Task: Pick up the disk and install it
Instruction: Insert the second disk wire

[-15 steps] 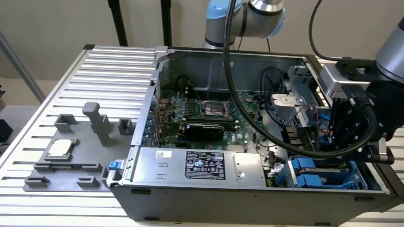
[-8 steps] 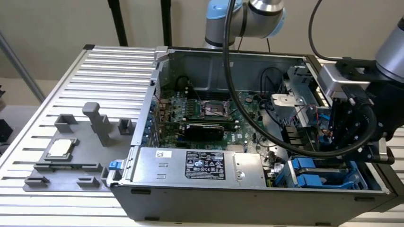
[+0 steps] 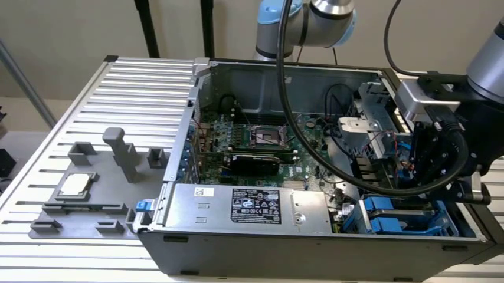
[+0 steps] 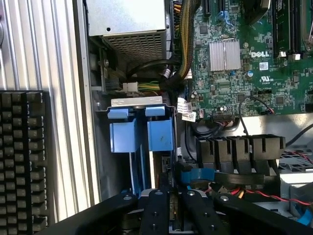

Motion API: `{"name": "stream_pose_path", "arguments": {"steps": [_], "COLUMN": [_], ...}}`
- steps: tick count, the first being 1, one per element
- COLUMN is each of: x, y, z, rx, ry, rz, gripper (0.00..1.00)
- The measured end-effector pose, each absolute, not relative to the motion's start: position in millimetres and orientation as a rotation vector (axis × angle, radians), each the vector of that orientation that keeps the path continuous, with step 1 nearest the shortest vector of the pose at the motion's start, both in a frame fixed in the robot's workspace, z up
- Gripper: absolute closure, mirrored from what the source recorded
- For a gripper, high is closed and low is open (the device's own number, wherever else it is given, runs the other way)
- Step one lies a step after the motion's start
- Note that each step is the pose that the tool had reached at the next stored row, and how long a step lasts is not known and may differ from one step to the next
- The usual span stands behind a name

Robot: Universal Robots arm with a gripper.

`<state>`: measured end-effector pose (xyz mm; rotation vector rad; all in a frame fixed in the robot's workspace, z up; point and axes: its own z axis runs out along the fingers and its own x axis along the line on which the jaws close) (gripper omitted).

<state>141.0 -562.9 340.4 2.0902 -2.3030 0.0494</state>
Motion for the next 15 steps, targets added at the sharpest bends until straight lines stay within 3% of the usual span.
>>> {"name": "stream_pose_path", "arguments": {"steps": [15], "x": [143.4], "y": [-561.9], "z": [335.9], "rx": [2.089], "ry": [-2.302], "rz": [0.052], "gripper": [1.0]}}
